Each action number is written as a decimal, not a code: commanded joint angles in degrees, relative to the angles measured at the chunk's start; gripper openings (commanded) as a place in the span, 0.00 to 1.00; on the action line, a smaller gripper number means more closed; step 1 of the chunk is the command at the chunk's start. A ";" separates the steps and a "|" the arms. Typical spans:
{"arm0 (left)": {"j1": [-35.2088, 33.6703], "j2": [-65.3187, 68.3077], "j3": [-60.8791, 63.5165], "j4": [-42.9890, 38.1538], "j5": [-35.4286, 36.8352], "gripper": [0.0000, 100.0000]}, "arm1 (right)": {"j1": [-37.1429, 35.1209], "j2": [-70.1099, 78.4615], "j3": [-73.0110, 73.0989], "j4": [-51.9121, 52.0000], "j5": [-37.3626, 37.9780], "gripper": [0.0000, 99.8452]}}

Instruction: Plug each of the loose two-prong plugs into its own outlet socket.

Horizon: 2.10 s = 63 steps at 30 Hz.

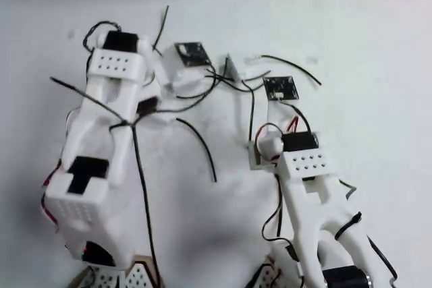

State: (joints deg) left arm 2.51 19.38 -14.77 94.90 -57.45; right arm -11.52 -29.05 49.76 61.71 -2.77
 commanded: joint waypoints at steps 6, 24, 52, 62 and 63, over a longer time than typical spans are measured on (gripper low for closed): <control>-0.31 -5.32 20.48 -28.13 1.67 0.18 | 0.22 -1.54 -0.26 -0.75 -0.09 0.25; 0.48 20.62 -3.87 -26.90 -0.26 0.24 | 0.13 -1.54 -0.26 -0.84 -0.09 0.25; 3.03 -9.27 8.62 -10.64 11.34 0.02 | 0.57 -1.71 -0.26 -0.75 0.00 0.25; 3.74 -47.25 32.35 -26.55 33.05 0.02 | 0.66 -1.54 -0.26 -0.66 0.00 0.25; 4.18 -50.86 33.85 -27.69 33.93 0.03 | 0.66 -1.54 -0.26 -0.66 0.00 0.25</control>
State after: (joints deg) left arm 5.41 -13.32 13.54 72.66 -28.35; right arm -11.52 -29.05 49.76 61.63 -2.77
